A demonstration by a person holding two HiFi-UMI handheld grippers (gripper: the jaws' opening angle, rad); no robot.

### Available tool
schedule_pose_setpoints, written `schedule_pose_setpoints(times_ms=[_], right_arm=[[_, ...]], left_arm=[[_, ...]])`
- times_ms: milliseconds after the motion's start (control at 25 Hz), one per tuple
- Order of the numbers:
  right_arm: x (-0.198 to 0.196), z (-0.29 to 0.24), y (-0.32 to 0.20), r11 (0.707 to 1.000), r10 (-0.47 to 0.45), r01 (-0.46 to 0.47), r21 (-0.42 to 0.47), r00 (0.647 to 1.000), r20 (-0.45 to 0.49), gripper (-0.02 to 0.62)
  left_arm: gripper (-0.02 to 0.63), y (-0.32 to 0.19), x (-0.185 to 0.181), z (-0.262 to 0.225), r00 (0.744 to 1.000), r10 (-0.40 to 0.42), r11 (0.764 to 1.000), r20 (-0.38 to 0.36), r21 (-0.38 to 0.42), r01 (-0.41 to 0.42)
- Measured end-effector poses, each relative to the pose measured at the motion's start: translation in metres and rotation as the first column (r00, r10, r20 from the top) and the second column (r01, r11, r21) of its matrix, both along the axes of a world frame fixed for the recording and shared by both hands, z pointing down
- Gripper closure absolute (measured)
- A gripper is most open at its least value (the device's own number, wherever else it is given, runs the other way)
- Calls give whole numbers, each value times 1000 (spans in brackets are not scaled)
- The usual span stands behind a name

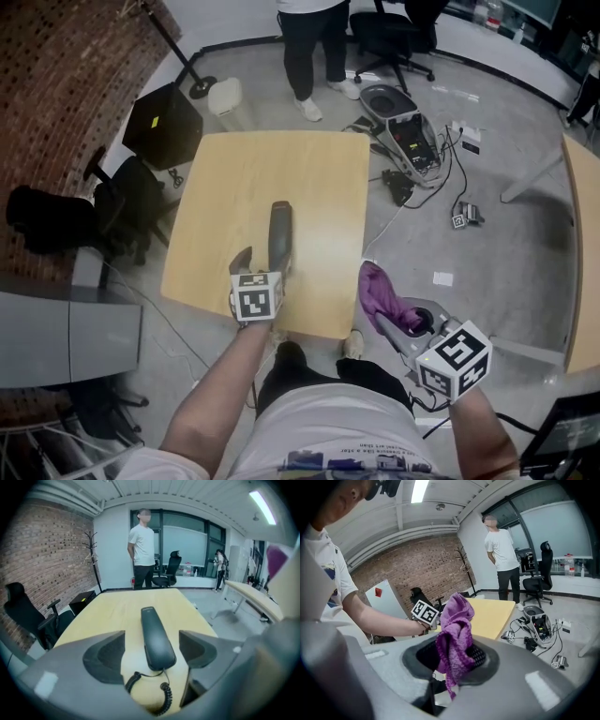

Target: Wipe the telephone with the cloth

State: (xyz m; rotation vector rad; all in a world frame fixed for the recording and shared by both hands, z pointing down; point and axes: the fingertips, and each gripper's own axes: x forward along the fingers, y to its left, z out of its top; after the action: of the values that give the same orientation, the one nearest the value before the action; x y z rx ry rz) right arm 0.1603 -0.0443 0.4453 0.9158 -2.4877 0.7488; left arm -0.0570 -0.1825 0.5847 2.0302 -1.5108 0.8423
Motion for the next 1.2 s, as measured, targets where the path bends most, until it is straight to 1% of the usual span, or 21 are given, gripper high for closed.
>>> schedule_pose_setpoints(times_ms=[120,240,320,440,480,560,600,640,720,800,840,880,1000,1080,1200], right_arm=[[-1,0,3,999,-23,24,36,999,-23,511],[-7,-5,9,998,-35,36,57,999,-20,511],[-10,-5,13,996,-47,48,72,999,-25,511],[-13,2,17,994,-68,72,86,997,-41,511],[-16,4,18,993,-76,80,89,996,-49,511],[-25,3,24,990,-91,97,99,994,-58,511],[-31,1,29,989,-98,104,106,993,-60,511],[-38,-1,34,987,-104,111,114,993,-63,511],[-51,-6,46,984,-111,120,134,991,-74,511],[-64,-12,59,981,-109,122,149,990,-89,511],[-71,-15,67,981,-107,121,154,990,-97,511],[-78,-18,75,980,-105,120,158,989,-103,511],[-100,-22,108,981,-89,108,162,989,-121,511],[-113,-21,133,983,-74,94,158,989,-131,511],[-132,-21,171,985,-56,78,156,988,-144,511]], left_arm=[[229,24,-15,-37,1000,-6,997,-23,83,8],[252,59,-27,-86,997,0,990,-78,141,11],[271,86,-25,-114,991,28,985,-127,173,-6],[339,124,-10,-142,975,102,975,-199,214,-58],[345,135,-6,-148,969,121,972,-217,225,-71],[405,155,0,-158,958,158,964,-241,246,-97],[407,165,2,-162,953,175,960,-247,258,-110],[426,175,3,-165,949,190,956,-252,269,-120],[492,193,2,-169,939,218,947,-264,291,-138],[547,211,-2,-171,933,249,935,-258,315,-163],[593,220,-5,-171,931,263,930,-252,323,-175],[601,230,-10,-172,928,274,927,-253,328,-184],[601,265,-25,-173,905,302,923,-300,330,-198],[603,293,-31,-172,878,335,919,-341,322,-225],[603,335,-39,-170,832,386,911,-399,305,-277]])
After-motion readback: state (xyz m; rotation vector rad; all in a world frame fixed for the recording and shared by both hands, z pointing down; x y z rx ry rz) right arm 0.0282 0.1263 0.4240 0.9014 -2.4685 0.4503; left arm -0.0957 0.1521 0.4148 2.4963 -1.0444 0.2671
